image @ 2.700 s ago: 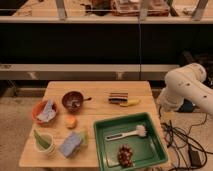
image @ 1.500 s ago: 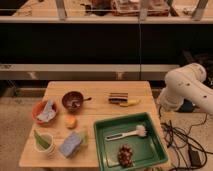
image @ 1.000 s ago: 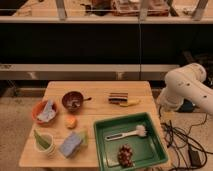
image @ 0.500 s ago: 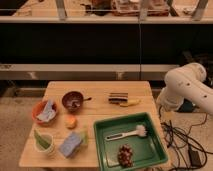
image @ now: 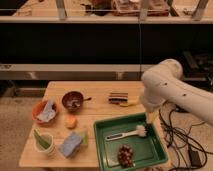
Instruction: Place pepper in table surface
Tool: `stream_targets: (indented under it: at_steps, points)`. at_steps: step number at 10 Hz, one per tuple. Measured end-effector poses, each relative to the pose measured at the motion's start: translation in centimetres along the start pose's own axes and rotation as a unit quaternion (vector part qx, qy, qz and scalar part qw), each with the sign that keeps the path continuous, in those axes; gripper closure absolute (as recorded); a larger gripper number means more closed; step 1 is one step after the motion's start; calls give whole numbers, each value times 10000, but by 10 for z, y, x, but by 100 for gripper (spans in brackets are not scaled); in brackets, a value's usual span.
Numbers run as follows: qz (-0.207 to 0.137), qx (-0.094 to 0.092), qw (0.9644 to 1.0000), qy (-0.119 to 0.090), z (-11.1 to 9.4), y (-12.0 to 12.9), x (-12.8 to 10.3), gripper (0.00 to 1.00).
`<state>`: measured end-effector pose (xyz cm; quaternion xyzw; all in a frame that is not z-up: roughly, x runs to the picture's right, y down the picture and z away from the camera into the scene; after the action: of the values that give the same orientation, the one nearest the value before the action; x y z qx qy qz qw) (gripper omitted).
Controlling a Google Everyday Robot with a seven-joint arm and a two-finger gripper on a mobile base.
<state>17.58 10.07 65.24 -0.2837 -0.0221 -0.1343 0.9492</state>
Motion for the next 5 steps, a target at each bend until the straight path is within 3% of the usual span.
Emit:
stream_targets:
  at_steps: [3,5]
  points:
    - [-848,-93,9963,-44,-10,-1,-79,35]
    - [-1460,-138,9891,-96,-15,-1,-135,35]
